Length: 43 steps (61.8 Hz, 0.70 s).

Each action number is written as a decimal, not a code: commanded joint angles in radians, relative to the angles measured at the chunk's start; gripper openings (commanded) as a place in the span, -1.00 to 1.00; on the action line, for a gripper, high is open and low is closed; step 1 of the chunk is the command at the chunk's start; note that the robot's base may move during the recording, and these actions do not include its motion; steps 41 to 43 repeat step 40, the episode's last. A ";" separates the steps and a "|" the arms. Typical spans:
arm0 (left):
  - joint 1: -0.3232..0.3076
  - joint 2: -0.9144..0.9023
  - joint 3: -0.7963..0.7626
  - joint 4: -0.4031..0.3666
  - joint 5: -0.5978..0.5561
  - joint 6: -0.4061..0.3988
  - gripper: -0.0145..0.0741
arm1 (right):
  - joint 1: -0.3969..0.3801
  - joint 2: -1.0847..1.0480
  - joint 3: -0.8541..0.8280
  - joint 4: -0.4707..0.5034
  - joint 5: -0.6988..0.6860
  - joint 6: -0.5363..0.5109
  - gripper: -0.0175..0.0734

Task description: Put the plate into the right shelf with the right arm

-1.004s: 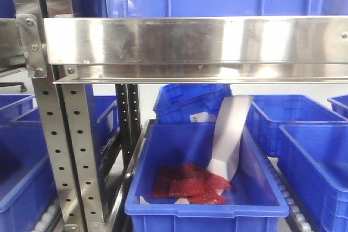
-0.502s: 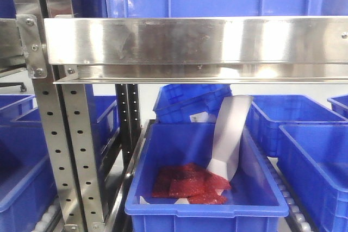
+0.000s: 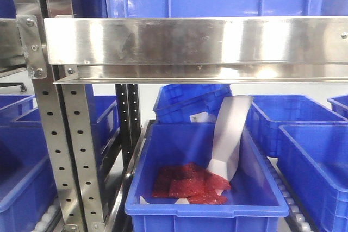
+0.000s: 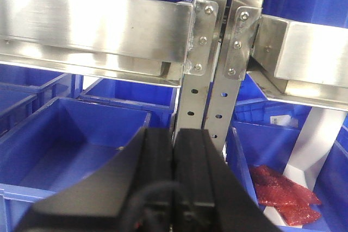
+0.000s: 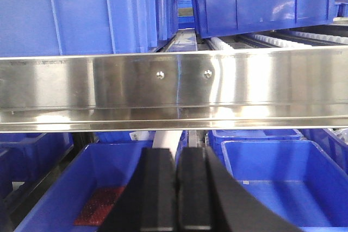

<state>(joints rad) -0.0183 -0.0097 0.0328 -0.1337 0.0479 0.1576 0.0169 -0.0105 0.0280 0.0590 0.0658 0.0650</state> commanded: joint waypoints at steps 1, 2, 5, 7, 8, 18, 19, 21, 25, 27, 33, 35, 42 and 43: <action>-0.002 -0.010 0.010 -0.008 -0.090 -0.007 -0.96 | -0.004 -0.019 -0.014 -0.011 -0.079 -0.001 -0.50; -0.002 -0.010 0.010 -0.008 -0.090 -0.007 -0.96 | -0.004 -0.019 -0.014 -0.011 -0.079 -0.001 -0.50; -0.002 -0.010 0.010 -0.008 -0.090 -0.007 -0.96 | -0.004 -0.019 -0.014 -0.011 -0.079 -0.001 -0.50; -0.002 -0.010 0.010 -0.008 -0.090 -0.007 -0.96 | -0.004 -0.019 -0.014 -0.011 -0.079 -0.001 -0.50; -0.002 -0.010 0.010 -0.008 -0.090 -0.007 -0.96 | -0.004 -0.019 -0.014 -0.011 -0.079 -0.001 -0.50; -0.002 -0.010 0.010 -0.008 -0.090 -0.007 -0.96 | -0.004 -0.019 -0.014 -0.011 -0.079 -0.001 -0.50; -0.002 -0.010 0.010 -0.008 -0.090 -0.007 -0.96 | -0.004 -0.019 -0.014 -0.011 -0.079 -0.001 -0.50; -0.002 -0.010 0.010 -0.008 -0.090 -0.007 -0.96 | -0.004 -0.019 -0.014 -0.011 -0.079 -0.001 -0.50; -0.002 -0.010 0.010 -0.008 -0.090 -0.007 -0.96 | -0.004 -0.019 -0.014 -0.011 -0.079 -0.001 -0.50; -0.002 -0.010 0.010 -0.008 -0.090 -0.007 -0.96 | -0.004 -0.019 -0.014 -0.011 -0.079 -0.001 -0.50; -0.002 -0.010 0.010 -0.008 -0.090 -0.007 -0.96 | -0.004 -0.019 -0.014 -0.011 -0.079 -0.001 -0.50; -0.002 -0.010 0.010 -0.008 -0.090 -0.007 -0.96 | -0.004 -0.019 -0.014 -0.011 -0.079 -0.001 -0.50; -0.002 -0.010 0.010 -0.008 -0.090 -0.007 -0.96 | -0.004 -0.019 -0.014 -0.011 -0.079 -0.001 -0.50; -0.002 -0.010 0.010 -0.008 -0.090 -0.007 -0.96 | -0.004 -0.019 -0.014 -0.011 -0.079 -0.001 -0.50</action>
